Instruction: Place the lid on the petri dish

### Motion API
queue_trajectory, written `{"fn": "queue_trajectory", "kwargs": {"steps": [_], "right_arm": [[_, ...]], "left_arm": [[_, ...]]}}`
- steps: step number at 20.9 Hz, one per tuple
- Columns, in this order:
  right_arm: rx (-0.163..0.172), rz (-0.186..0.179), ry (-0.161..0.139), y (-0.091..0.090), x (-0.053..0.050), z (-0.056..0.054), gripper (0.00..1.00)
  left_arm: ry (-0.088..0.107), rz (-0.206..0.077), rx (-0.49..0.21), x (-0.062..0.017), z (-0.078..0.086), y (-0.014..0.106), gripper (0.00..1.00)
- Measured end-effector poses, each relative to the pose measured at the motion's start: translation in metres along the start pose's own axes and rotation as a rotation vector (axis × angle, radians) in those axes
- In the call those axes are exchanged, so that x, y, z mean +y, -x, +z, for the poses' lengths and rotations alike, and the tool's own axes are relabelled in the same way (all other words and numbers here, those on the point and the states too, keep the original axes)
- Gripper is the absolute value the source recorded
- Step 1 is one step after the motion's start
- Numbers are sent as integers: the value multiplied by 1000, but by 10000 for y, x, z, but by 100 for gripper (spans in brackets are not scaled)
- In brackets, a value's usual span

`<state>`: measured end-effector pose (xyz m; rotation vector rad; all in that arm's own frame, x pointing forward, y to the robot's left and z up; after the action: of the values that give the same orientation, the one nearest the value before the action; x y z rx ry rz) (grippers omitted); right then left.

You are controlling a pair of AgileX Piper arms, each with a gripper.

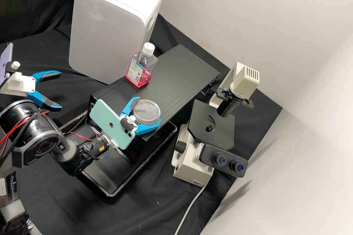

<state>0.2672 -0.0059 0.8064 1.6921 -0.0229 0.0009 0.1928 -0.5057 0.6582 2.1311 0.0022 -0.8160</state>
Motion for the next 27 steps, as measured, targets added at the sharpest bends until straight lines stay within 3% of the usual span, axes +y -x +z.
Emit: {"fn": "queue_trajectory", "kwargs": {"steps": [12,13,27], "right_arm": [[14,-14,-12,-2,-80,-70,0],[15,-13,-12,-1,-77,-74,100],[27,-23,4,3,-93,-105,100]], "left_arm": [[0,0,0,0,0,0,100],[0,0,0,0,0,0,100],[0,0,0,0,0,0,100]]}}
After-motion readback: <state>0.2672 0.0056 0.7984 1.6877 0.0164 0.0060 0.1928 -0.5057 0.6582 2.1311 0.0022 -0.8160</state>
